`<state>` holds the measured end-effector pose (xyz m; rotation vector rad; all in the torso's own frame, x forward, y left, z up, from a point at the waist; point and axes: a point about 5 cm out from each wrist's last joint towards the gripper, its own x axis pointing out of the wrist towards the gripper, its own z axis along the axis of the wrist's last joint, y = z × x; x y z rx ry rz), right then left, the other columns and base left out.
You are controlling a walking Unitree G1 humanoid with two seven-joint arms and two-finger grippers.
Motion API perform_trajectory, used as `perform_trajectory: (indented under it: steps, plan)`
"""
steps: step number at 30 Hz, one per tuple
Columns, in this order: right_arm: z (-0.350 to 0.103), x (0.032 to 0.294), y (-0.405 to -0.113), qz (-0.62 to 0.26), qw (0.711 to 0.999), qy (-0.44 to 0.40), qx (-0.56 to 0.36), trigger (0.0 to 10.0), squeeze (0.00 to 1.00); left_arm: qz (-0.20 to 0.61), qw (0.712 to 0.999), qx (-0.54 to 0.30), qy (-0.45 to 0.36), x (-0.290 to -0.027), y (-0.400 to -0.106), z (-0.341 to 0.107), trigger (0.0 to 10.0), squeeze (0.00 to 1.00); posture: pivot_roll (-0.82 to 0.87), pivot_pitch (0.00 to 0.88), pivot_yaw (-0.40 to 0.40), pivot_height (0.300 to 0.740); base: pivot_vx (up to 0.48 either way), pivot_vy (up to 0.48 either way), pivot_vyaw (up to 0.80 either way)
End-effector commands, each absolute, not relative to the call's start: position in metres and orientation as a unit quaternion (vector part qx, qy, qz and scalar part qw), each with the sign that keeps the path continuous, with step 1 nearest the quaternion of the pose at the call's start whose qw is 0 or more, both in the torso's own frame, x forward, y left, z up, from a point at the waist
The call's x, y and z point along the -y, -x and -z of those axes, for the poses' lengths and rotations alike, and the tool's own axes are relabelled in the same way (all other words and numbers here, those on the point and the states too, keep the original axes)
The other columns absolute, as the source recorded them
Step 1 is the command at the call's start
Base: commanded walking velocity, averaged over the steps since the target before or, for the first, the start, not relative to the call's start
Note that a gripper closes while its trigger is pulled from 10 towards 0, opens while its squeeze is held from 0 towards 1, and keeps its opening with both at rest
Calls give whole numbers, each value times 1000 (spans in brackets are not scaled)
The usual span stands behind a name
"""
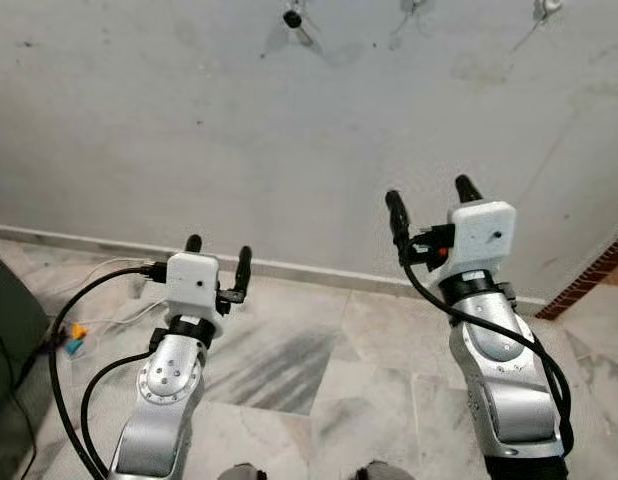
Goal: Hang keys on a hook
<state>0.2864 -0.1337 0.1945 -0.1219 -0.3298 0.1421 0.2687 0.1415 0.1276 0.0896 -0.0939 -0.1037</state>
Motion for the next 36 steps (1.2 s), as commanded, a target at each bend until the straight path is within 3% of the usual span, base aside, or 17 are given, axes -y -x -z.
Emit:
perform_trajectory:
  steps: [1,7,13,36]
  plan:
    - [-195,138,-285,-66,982,62,164,10000,710,62,996,45,-43,-138,-268,-127,10000,0,-11,138,29,740,-285,0,0]
    - [-193,139,-285,-61,984,58,160,10000,710,66,996,45,-43,-137,-269,-127,10000,0,-14,139,33,740,-310,0,0]
    - [-193,140,-285,-58,985,54,156,10000,624,69,996,45,-44,-137,-269,-127,10000,0,-18,143,36,740,-205,0,0]
    - [-192,143,-287,-54,986,53,151,10000,616,70,996,44,-42,-136,-272,-127,10000,0,-21,144,33,740,-72,0,0]
